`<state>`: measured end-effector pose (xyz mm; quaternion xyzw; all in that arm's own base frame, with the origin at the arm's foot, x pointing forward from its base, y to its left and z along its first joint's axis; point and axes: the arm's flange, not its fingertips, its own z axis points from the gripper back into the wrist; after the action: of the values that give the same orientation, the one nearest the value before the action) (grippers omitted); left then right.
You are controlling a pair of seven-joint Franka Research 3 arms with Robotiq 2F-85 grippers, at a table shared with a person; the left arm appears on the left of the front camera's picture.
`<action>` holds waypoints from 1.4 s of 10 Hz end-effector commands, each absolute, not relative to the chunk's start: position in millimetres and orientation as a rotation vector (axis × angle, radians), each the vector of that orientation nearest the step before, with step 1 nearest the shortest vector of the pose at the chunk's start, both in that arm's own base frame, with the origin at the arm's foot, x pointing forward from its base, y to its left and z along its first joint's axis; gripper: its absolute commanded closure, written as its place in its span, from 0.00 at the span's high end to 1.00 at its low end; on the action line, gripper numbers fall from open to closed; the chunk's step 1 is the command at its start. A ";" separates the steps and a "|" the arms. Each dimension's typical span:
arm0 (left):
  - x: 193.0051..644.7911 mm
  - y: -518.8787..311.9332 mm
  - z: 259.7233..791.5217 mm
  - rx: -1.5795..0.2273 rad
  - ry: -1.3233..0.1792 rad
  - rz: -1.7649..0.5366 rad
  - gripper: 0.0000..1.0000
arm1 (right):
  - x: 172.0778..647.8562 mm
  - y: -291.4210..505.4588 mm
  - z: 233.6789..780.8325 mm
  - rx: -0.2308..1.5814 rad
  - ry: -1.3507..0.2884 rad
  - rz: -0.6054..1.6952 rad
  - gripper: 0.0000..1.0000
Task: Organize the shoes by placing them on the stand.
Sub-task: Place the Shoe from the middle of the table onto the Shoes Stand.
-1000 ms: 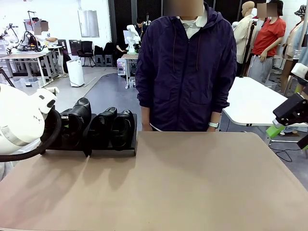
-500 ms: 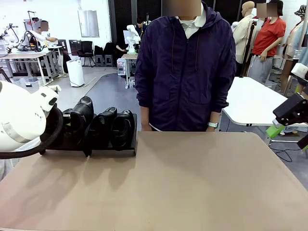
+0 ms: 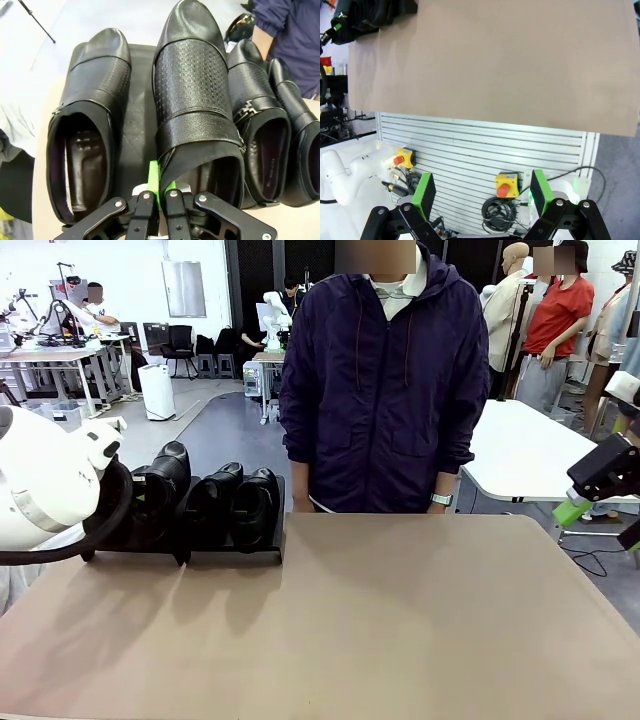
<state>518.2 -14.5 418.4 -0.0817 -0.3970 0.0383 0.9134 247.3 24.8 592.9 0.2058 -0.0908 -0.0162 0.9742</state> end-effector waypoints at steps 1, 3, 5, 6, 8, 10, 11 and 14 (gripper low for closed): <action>546.9 -8.9 397.1 -0.190 -0.823 0.094 0.00 | 248.8 24.5 596.2 0.441 -0.185 -0.009 1.00; 551.4 -7.5 393.7 -0.181 -0.816 0.093 0.02 | 248.8 24.5 596.2 0.441 -0.185 -0.009 1.00; 552.1 -6.6 393.8 -0.189 -0.828 0.093 1.00 | 248.8 24.5 596.2 0.441 -0.185 -0.009 1.00; 552.5 -6.0 393.3 -0.185 -0.836 0.094 1.00 | 248.8 24.5 596.2 0.441 -0.185 -0.009 1.00; 552.7 -5.5 392.9 -0.183 -0.842 0.091 1.00 | 248.8 24.5 596.2 0.441 -0.185 -0.009 1.00; 552.0 -4.8 393.6 -0.186 -0.848 0.092 1.00 | 248.8 24.5 596.2 0.441 -0.185 -0.009 1.00; 551.1 -4.8 395.6 -0.200 -0.842 0.084 1.00 | 248.8 24.5 596.2 0.441 -0.185 -0.009 1.00; 539.3 -7.6 419.9 -0.275 -0.801 0.013 1.00 | 248.8 24.5 596.2 0.441 -0.185 -0.009 1.00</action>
<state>524.8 -19.7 433.6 -0.1103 -0.3953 0.0347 0.9113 247.3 24.8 592.8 0.2058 -0.0906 -0.0161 0.9743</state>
